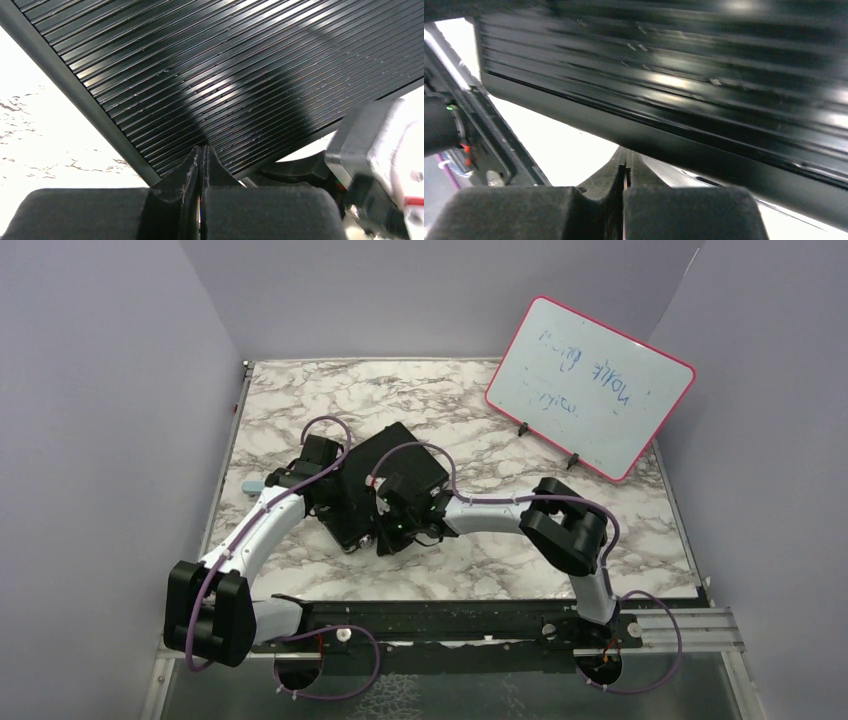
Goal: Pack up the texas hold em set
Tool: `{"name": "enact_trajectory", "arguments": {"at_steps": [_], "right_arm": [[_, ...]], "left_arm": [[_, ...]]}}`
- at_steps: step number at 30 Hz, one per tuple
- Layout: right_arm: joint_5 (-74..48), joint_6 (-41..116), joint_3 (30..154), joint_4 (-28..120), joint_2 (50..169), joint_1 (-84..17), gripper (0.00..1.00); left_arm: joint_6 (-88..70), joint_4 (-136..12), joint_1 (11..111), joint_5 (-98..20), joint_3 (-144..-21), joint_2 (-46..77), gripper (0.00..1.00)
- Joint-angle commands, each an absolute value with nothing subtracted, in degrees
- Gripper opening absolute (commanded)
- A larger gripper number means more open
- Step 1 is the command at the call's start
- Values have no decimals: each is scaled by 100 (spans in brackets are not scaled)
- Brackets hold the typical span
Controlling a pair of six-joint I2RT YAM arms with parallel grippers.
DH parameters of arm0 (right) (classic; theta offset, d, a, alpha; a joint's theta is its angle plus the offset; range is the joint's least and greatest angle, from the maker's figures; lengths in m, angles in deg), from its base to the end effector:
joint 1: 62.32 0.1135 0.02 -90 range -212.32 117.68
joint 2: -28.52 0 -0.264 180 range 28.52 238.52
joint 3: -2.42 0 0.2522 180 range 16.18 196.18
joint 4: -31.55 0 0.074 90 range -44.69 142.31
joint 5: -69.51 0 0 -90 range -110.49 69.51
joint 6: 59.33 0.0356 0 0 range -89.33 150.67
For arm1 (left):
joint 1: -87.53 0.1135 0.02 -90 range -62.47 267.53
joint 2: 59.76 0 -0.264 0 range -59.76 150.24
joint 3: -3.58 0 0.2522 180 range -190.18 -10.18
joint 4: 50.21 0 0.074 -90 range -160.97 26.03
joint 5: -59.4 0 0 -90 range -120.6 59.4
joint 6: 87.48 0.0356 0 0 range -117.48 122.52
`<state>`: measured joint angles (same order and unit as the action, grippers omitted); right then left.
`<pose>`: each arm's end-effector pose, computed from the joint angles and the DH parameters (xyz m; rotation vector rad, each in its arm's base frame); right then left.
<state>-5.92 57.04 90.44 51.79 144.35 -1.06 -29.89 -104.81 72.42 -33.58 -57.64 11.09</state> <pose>0.1992 0.3819 0.1528 -0.9098 2.4662 0.9390 0.2212 -0.0617 0.2220 -0.3950 2.7045 -0.3170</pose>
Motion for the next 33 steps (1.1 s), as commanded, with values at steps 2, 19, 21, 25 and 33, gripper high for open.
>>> {"name": "enact_trajectory", "arguments": {"at_steps": [2, 19, 21, 25, 33], "right_arm": [[-1192, 5449, 8700, 4847, 14475, -51, 1], [-4727, 6325, 8096, 7496, 10521, -37, 55], [-5273, 6317, 8247, 7872, 9993, -42, 61], [-6012, 6144, 8739, 8492, 9134, -39, 67], [-6786, 5369, 9382, 8793, 7964, -42, 74]], "left_arm": [[-3039, -10791, 7243, -3365, -5715, 1193, 2], [-1427, -10798, 7156, -2137, -7505, -1078, 58], [-1184, -10812, 7136, -1964, -7739, -1233, 66], [-954, -10748, 7100, -1825, -7974, -1571, 78], [-695, -10652, 7085, -1461, -8369, -2397, 87]]}}
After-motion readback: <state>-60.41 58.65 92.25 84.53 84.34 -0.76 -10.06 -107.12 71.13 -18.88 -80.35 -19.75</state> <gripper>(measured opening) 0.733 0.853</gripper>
